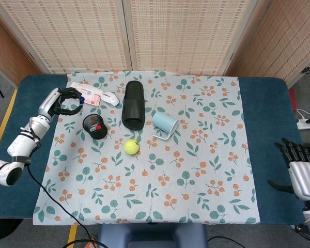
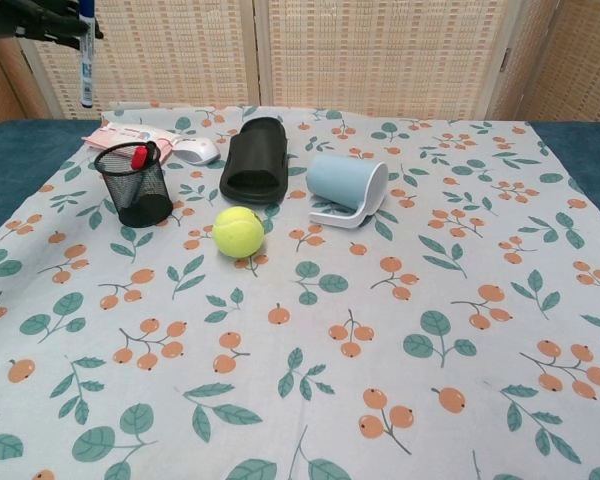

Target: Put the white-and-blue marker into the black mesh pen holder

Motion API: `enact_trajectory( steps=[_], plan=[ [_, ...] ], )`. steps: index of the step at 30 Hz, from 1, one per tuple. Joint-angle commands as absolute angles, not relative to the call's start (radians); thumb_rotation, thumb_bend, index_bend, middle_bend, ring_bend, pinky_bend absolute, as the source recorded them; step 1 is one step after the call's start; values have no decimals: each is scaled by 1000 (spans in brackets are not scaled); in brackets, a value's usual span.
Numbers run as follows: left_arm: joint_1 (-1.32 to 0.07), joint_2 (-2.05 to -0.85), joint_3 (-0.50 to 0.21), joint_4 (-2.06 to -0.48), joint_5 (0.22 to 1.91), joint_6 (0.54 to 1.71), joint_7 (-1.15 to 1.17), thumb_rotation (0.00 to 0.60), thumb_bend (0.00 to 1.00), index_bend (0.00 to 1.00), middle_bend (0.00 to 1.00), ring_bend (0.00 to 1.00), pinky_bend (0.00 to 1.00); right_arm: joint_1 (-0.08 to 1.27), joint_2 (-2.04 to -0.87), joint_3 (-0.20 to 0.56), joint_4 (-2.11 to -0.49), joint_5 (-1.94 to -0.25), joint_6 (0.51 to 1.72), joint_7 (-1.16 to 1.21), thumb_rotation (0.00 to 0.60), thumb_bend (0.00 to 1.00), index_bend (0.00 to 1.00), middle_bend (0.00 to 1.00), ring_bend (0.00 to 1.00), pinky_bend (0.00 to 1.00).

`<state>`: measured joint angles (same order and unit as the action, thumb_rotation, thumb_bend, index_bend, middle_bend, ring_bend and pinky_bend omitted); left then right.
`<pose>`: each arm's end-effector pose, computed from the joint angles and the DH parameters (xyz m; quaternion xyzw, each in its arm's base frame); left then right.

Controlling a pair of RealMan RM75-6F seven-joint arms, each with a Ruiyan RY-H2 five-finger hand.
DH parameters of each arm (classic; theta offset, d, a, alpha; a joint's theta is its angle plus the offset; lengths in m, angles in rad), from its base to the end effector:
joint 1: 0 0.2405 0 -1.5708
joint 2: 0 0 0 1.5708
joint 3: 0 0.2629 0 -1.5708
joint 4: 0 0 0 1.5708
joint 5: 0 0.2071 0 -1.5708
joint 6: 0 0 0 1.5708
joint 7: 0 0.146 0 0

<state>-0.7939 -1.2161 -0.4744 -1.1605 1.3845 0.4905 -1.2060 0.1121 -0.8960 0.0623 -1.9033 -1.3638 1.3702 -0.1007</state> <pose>-0.1851 0.4715 0.1586 -0.4365 -0.6769 -0.5413 0.2414 -0.2873 -0.1876 0.1993 0.5932 -0.4297 0.3369 0.5916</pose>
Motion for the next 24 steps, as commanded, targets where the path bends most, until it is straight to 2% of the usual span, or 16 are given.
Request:
enact_trajectory(
  steps=[1,6,15,24],
  plan=[
    [-844,-1282,-429,-1069,1456,476,-1310,600,357,633,616,229,220,110,-896,64,-1907,-1361,1375,-104,600,0,120,0,3,0],
    [-882,-1377,-324,-897,1556,530,-1529,600,358,631,612,230,218,108,-907,69,-1917,-1341,1384,-147,600,0,120,0,4,0],
    [-924,-1452,-154,-720,1658,636,-1771,600,358,620,575,204,218,111,-910,74,-1917,-1324,1376,-152,600,0,117,0,3,0],
    [-947,-1501,-64,-638,1663,680,-1842,600,358,604,565,196,216,114,-909,75,-1914,-1322,1368,-146,600,0,112,0,3,0]
  ],
)
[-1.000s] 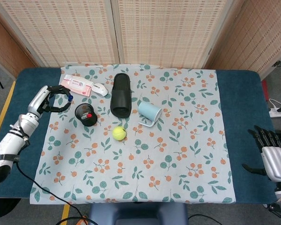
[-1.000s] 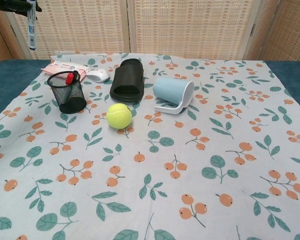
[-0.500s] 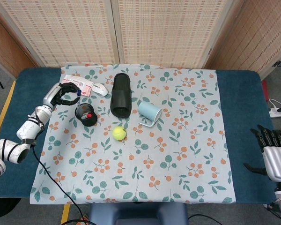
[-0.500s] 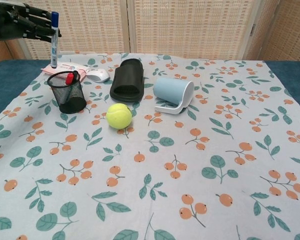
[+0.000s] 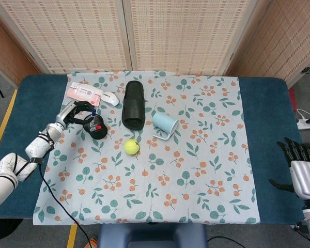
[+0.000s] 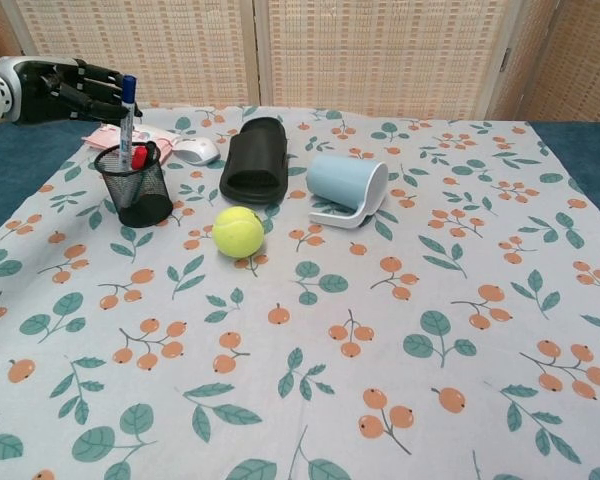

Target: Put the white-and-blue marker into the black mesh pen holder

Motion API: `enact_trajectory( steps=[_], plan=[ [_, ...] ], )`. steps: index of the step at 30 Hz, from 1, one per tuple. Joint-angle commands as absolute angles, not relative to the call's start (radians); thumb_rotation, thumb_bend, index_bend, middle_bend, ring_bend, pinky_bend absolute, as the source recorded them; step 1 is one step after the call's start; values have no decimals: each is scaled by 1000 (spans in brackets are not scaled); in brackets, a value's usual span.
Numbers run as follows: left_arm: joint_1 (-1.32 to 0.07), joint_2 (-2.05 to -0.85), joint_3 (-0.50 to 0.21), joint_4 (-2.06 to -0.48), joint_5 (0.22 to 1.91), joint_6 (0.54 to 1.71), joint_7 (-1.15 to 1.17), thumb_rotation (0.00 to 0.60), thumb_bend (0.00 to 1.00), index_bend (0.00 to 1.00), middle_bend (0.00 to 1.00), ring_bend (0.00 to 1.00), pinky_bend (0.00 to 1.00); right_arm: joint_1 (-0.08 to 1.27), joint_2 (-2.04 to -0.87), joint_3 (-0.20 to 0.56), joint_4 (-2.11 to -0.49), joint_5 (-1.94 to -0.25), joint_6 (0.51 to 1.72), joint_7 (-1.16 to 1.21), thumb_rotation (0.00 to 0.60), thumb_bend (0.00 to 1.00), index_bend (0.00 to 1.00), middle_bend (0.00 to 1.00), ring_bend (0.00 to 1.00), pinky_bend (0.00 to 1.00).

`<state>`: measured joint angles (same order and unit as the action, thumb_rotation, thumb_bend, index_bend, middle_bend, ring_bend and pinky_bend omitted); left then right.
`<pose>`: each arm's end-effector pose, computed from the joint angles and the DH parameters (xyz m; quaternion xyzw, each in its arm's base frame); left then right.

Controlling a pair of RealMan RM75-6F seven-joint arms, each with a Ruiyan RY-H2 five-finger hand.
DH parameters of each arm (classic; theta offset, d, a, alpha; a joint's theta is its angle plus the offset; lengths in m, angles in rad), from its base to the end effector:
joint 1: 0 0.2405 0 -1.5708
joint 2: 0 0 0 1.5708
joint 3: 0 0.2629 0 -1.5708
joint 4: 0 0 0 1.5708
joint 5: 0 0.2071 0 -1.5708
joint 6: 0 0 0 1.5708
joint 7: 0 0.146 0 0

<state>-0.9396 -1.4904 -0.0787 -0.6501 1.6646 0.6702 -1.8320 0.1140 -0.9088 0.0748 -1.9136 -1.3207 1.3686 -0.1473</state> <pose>-0.2259 0.4884 0.0887 -0.4453 -0.7159 -0.5001 0.1978 -0.2887 -0.1898 0.1974 0.5862 -0.4305 0.3261 0.6038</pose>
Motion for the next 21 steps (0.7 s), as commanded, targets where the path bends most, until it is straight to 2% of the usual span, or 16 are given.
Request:
enact_trajectory(
  steps=[1,5,8,9,11,13,17,21],
  plan=[
    [-949,-1505,-59,-633,1661,682,-1843,600,358,598,562,192,215,114,-908,74,-1913,-1323,1368,-146,600,0,112,0,3,0],
    [-958,-1512,-22,-626,1671,692,-1863,600,360,553,499,145,206,116,-907,73,-1913,-1322,1361,-140,600,0,112,0,3,0],
    [-967,-1512,18,-613,1694,713,-1897,600,384,446,314,49,150,119,-905,72,-1912,-1320,1350,-134,600,0,112,0,3,0],
    [-970,-1512,28,-606,1700,725,-1910,600,388,366,222,17,119,120,-904,71,-1912,-1320,1347,-133,600,0,112,0,3,0],
    [-976,-1511,44,-593,1708,740,-1919,600,389,237,101,0,83,122,-903,71,-1912,-1318,1343,-133,600,0,112,0,3,0],
    [-982,-1510,50,-575,1706,751,-1911,600,390,144,19,0,56,122,-902,71,-1911,-1317,1342,-130,600,0,112,0,3,0],
    [-986,-1489,20,-578,1665,785,-1846,600,390,92,0,0,36,121,-901,71,-1910,-1324,1345,-124,600,0,112,0,3,0],
    [-953,-1398,-49,-690,1610,918,-1538,600,396,110,10,0,40,122,-899,67,-1909,-1336,1339,-108,600,0,112,0,3,0]
  ],
)
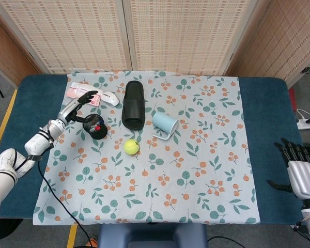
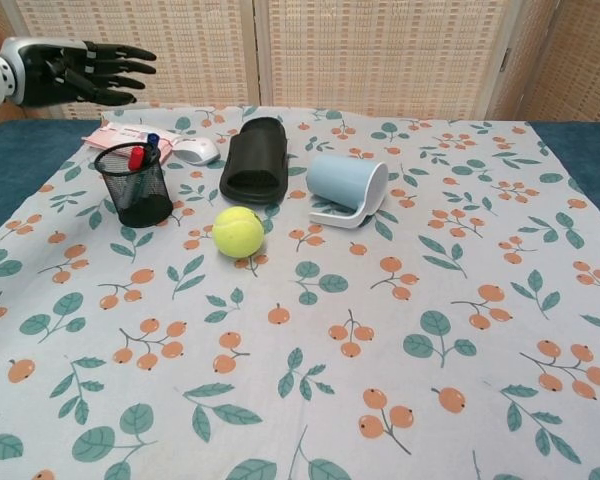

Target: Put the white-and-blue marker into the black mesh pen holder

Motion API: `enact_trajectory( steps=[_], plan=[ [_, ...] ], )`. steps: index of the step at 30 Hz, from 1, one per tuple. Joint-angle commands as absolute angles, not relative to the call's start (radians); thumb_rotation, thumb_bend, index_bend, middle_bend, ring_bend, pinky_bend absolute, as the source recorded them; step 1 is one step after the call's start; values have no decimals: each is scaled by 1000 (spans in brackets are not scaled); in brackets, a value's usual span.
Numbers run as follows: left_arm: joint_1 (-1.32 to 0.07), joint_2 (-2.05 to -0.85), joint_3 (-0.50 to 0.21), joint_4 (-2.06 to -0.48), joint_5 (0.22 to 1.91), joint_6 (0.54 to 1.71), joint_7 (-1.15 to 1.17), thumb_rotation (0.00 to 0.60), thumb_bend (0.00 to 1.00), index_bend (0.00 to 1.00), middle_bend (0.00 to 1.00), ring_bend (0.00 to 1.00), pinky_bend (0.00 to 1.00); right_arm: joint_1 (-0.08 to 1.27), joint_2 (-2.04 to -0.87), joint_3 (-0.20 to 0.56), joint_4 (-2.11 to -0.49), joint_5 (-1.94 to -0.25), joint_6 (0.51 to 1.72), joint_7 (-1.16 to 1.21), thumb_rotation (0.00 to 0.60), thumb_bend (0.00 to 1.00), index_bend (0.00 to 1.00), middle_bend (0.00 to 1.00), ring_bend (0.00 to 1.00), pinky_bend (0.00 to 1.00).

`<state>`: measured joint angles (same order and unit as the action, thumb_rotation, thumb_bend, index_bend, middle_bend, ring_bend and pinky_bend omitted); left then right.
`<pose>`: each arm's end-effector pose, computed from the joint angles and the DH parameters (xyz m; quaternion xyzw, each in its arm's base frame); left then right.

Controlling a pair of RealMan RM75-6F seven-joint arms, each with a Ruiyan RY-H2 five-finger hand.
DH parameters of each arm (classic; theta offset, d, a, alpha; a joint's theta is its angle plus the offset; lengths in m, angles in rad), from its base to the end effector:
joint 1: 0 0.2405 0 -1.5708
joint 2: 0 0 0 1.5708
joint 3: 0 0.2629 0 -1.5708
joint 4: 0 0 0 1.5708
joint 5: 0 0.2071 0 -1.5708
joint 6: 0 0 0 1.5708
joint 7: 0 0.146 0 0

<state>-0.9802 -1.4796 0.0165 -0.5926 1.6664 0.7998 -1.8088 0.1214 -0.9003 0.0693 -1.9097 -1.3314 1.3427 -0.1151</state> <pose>-0.2099 0.4949 0.1055 -0.5144 -0.6624 -0.5084 0.1953 -0.2888 -0.1907 0.1957 0.5915 -0.4398 0.3277 0.5910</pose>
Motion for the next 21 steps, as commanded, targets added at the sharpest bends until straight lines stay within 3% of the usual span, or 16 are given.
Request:
enact_trajectory(
  steps=[1,6,10,14,21],
  plan=[
    [-925,-1358,-77,-765,1586,981,-1359,600,400,126,21,0,45,122,-897,66,-1910,-1342,1338,-104,600,0,112,0,3,0],
    [-732,-1153,-160,-1306,1437,1256,-359,600,407,174,79,0,80,115,-886,53,-1921,-1391,1351,-86,600,0,113,0,3,0],
    [-579,-1104,-123,-1649,1394,1469,186,600,402,192,92,0,81,110,-879,39,-1934,-1436,1361,-83,600,0,116,0,3,0],
    [-459,-1145,-42,-1756,1450,1600,363,600,393,177,79,0,81,105,-874,17,-1951,-1500,1367,-77,600,0,117,0,3,0],
    [-301,-1198,23,-1679,1391,1662,370,600,387,138,45,0,79,96,-873,1,-1957,-1544,1384,-90,600,0,117,0,3,0]
  ],
)
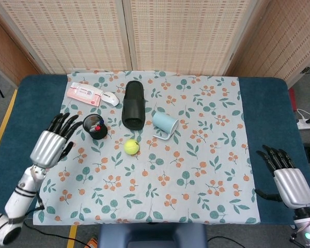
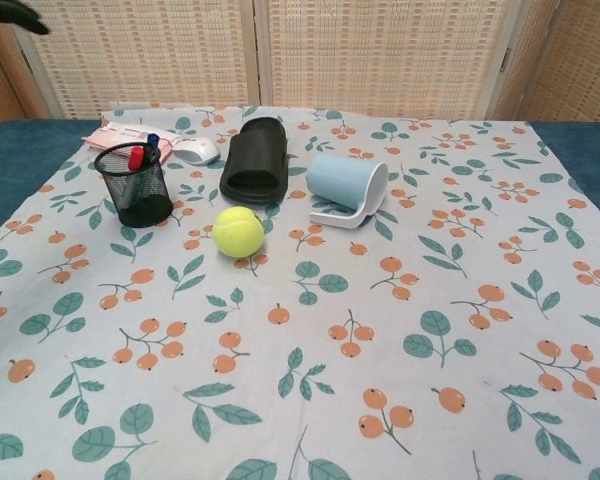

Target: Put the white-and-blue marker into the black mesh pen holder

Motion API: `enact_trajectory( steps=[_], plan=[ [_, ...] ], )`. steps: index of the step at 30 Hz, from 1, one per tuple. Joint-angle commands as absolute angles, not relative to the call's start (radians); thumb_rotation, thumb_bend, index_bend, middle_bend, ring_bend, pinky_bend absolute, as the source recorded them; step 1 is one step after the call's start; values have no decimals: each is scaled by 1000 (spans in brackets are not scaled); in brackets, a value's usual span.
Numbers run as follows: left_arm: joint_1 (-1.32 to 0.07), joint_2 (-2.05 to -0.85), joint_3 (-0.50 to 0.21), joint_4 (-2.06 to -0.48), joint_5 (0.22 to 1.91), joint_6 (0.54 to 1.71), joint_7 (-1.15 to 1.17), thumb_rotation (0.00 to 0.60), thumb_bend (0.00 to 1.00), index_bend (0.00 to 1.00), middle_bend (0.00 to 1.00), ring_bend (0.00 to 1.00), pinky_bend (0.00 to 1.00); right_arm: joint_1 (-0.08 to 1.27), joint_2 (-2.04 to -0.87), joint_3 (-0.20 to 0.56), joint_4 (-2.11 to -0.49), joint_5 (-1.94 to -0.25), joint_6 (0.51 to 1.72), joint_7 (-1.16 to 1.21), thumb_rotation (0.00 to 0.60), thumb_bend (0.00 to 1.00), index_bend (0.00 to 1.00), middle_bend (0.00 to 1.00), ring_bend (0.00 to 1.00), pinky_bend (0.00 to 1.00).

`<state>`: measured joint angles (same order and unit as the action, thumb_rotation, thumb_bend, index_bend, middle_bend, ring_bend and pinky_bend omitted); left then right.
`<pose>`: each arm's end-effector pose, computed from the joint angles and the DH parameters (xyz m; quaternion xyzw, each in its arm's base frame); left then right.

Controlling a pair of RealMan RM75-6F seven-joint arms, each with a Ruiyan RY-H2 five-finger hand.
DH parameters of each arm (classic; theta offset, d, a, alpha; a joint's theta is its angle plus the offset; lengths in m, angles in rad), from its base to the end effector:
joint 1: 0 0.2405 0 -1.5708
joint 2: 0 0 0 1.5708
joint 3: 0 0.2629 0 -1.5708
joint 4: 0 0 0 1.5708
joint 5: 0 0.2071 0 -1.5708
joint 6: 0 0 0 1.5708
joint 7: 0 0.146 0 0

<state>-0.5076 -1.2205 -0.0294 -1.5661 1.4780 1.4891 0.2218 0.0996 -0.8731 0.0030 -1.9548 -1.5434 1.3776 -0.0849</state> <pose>-0.2185 0.2946 0.1341 -0.6817 -0.2093 -0.4518 0.5360 -0.2618 -0.1708 0.1873 0.6420 -0.4170 0.3587 0.5341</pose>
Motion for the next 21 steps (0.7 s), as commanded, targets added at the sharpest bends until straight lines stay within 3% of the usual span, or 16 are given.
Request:
enact_trajectory(
  steps=[1,12,21],
  plan=[
    [-285,-1204,23,-1657,1376,1662,354,600,387,135,42,0,78,94,-874,2,-1957,-1542,1387,-94,600,0,117,0,3,0],
    [-194,-1221,-9,-1415,1238,1502,14,600,386,134,28,0,74,90,-885,4,-1966,-1528,1392,-138,600,0,116,0,3,0],
    [-177,-1213,-35,-1408,1276,1502,12,600,385,135,29,0,73,90,-895,11,-1968,-1499,1390,-170,600,0,116,0,3,0]
  ],
)
